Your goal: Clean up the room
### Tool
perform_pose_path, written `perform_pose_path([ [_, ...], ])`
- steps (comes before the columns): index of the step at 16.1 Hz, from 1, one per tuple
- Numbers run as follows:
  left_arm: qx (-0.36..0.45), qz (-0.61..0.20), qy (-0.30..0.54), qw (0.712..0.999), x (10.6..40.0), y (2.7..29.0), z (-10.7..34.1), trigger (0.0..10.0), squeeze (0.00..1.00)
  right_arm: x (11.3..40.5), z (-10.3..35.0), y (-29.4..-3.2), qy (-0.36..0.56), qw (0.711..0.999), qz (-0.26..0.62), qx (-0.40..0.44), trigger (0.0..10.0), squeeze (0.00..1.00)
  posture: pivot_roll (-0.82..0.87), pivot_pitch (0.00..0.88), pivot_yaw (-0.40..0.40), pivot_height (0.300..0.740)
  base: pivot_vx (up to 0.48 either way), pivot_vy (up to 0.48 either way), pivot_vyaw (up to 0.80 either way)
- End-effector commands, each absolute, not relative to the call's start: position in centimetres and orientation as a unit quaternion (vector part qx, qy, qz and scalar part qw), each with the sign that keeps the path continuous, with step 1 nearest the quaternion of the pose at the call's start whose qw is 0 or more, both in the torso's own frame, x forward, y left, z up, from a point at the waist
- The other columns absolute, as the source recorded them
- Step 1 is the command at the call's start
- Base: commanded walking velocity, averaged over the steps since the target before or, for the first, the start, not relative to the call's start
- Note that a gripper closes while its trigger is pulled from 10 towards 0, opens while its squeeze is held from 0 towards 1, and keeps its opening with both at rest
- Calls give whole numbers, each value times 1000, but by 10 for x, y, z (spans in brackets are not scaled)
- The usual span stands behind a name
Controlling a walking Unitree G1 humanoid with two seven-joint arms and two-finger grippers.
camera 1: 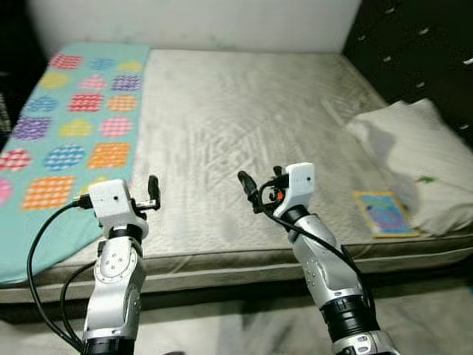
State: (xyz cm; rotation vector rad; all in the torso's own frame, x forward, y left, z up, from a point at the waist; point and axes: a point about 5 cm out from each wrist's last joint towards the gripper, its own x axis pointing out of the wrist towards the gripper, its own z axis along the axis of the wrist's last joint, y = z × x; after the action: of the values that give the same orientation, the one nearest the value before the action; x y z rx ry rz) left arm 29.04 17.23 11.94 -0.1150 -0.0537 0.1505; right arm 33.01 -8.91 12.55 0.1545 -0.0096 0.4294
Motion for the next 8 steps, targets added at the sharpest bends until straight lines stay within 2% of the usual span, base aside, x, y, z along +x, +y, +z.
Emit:
perform_pose_path([
  [1, -63, 47, -29, 996, 289, 162, 120, 10000, 0, 330, 124, -96, -3, 976, 203, 78, 10000, 0, 46, 80, -62, 740, 0, 0, 0],
  [2, -73, 41, -31, 996, 289, 161, 121, 10000, 0, 330, 124, -95, -1, 976, 204, 79, 10000, 0, 46, 81, -63, 740, 0, 0, 0],
  [8, -83, 26, -37, 996, 289, 159, 123, 10000, 0, 331, 124, -94, -1, 975, 206, 80, 10000, 0, 48, 81, -63, 740, 308, 0, 0],
])
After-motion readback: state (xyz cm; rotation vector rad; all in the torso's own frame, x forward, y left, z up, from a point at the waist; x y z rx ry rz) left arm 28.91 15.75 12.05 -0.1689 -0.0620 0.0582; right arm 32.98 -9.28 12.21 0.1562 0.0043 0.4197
